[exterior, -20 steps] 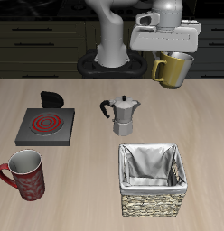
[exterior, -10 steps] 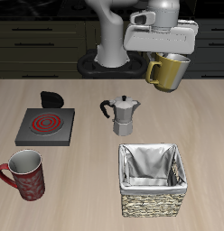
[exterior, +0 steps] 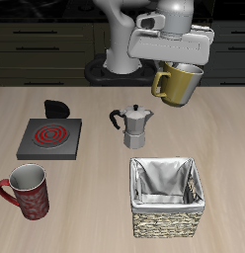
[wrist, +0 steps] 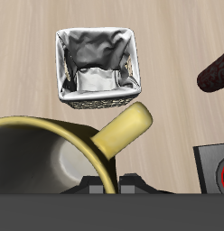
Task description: Place the white and yellow mug in the basket
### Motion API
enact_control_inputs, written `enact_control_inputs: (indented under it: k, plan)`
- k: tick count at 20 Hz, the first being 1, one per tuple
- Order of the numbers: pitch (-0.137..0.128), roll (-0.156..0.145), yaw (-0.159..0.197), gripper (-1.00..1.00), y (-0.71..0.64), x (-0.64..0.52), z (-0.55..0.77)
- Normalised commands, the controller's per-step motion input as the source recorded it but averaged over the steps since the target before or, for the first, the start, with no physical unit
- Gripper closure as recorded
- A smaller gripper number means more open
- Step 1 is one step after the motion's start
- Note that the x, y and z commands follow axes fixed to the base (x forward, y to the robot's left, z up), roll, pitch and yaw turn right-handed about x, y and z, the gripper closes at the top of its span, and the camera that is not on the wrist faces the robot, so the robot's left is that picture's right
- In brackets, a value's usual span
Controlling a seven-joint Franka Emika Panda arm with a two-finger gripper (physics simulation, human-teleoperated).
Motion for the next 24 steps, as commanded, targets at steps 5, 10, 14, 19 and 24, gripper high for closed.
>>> enact_control_inputs:
  k: [5, 10, 14, 19, 24]
  plan:
    - [0.042, -0.004, -0.031, 1.0, -0.15, 0.28, 0.13]
    - [-0.03, 0.0, 0.03, 1.0, -0.08, 0.2, 0.19]
    - [0.009, 0.017, 0.002, 1.0, -0.02, 0.17, 0.1]
    - [0.017, 0.02, -0.007, 1.0, -0.04, 0.3, 0.09]
    - [-0.015, 0.002, -0.014, 1.0, -0.08, 0.26, 0.12]
